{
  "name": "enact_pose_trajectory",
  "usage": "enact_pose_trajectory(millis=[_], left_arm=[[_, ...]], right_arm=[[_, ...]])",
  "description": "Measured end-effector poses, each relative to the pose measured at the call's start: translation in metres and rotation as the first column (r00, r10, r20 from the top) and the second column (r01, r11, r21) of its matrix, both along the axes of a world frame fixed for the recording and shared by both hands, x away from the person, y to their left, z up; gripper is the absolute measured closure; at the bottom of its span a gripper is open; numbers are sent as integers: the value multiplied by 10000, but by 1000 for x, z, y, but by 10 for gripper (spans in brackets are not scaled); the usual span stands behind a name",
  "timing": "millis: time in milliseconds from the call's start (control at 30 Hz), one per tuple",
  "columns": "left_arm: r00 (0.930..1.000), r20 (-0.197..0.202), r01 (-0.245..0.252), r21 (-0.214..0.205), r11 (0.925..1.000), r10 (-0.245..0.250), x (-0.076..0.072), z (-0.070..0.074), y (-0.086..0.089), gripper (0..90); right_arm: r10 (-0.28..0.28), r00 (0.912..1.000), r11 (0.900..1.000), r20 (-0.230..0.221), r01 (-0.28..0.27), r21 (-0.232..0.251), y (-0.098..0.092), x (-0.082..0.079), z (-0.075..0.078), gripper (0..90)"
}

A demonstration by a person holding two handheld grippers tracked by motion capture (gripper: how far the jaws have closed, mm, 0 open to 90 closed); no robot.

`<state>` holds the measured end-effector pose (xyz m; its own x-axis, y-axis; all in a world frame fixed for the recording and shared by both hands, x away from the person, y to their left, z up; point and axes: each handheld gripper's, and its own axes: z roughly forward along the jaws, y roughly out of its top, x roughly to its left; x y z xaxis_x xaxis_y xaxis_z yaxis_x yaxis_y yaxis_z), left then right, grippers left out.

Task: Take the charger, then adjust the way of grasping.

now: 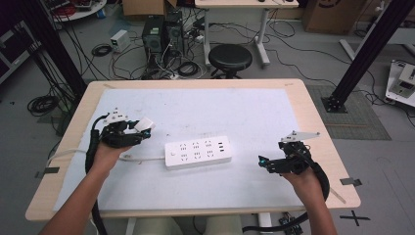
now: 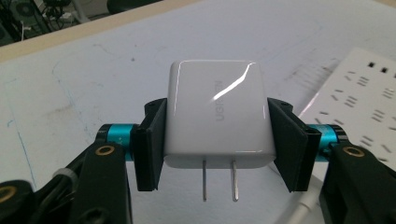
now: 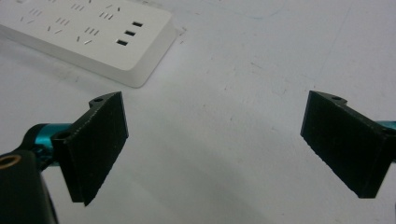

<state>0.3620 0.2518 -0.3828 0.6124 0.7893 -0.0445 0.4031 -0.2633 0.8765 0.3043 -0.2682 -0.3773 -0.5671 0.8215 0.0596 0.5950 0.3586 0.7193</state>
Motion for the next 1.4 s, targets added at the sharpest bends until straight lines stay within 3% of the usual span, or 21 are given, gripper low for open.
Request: enact_pose_trajectory(millis=[200,467,600,900,1067,1200,1400], left_arm=[[9967,495,648,-21,9979,-646,-20,11,-1,427],[9872,953,1298,-135,9914,-1280,-36,22,-6,426],[9844,1030,1441,-71,9895,-1426,-42,24,-7,426],[9858,944,1413,-164,9898,-1391,-51,20,-6,426],[9801,1030,1704,30,9854,-1698,-55,21,-11,426],[9740,1008,2025,125,9792,-2027,-58,21,-13,426],[9516,1104,2841,387,9580,-2867,-61,20,-22,426]], right_arm=[[99,9999,9999,44,-99,-88,4,0,0,74],[349,9992,9992,172,-346,-188,11,-1,6,74],[408,9988,9989,265,-402,-222,14,0,8,74],[626,9976,9978,301,-619,-253,23,0,9,74],[717,9970,9972,305,-710,-225,25,-2,12,74],[785,9965,9967,295,-778,-222,26,-3,13,74],[1078,9940,9941,-174,-1077,82,35,1,11,74]])
